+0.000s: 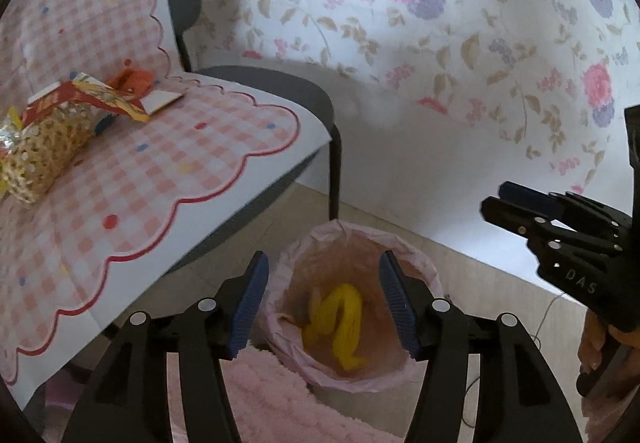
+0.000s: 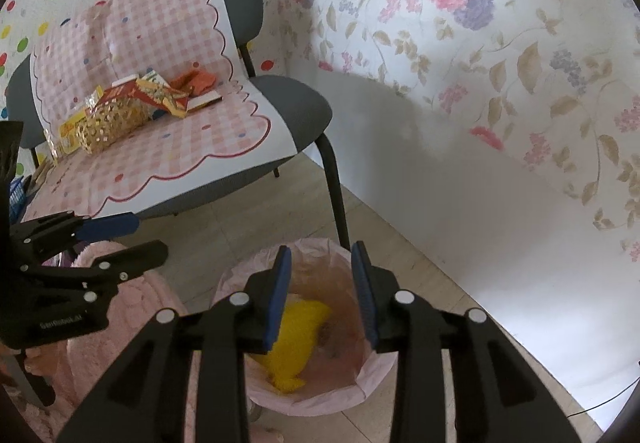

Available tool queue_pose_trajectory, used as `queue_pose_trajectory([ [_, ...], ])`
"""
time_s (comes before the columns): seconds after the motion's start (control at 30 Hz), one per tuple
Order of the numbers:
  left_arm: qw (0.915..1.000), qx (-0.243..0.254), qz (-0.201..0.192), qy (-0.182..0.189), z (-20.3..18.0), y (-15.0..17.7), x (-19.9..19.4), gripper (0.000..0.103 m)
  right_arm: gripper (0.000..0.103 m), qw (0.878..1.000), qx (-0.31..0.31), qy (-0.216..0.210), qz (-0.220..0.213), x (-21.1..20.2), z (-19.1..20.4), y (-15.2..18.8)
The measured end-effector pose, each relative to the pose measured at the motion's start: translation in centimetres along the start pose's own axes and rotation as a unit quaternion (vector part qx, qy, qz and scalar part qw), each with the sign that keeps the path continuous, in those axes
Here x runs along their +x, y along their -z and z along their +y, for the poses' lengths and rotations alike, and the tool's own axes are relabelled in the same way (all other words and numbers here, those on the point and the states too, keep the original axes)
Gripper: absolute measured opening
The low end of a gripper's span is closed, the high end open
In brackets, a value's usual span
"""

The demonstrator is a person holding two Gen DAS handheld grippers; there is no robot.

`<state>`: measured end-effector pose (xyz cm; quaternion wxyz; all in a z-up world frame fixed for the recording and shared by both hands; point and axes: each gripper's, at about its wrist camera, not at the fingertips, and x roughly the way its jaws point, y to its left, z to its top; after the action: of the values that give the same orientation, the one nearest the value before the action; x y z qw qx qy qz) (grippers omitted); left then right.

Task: Collect trash
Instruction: 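Carry both items to the trash bag and open both grippers over it, then move both empty grippers back over the chair seat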

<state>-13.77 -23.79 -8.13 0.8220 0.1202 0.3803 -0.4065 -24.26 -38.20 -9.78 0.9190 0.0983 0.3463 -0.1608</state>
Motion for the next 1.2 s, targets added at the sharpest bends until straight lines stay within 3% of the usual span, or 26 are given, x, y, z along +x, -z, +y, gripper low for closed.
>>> queue_pose_trajectory([
  [0.43,0.9948,-0.059,-0.042,-0.071,5.9,0.4,-5.4,0.059,0.031,0.997,-0.026,-0.055,-0.048,-2.6,3.7,-3.6],
  [0.9,0.9715,-0.142,-0.081,-0.172,15.7,0.6,-11.9,0.059,0.035,0.986,-0.106,-0.119,-0.053,0.1,12.6,-8.6],
  [1.2,0.954,-0.183,-0.084,-0.222,20.4,0.0,-12.9,0.079,0.041,0.979,-0.139,-0.145,-0.044,4.0,16.3,-11.3],
])
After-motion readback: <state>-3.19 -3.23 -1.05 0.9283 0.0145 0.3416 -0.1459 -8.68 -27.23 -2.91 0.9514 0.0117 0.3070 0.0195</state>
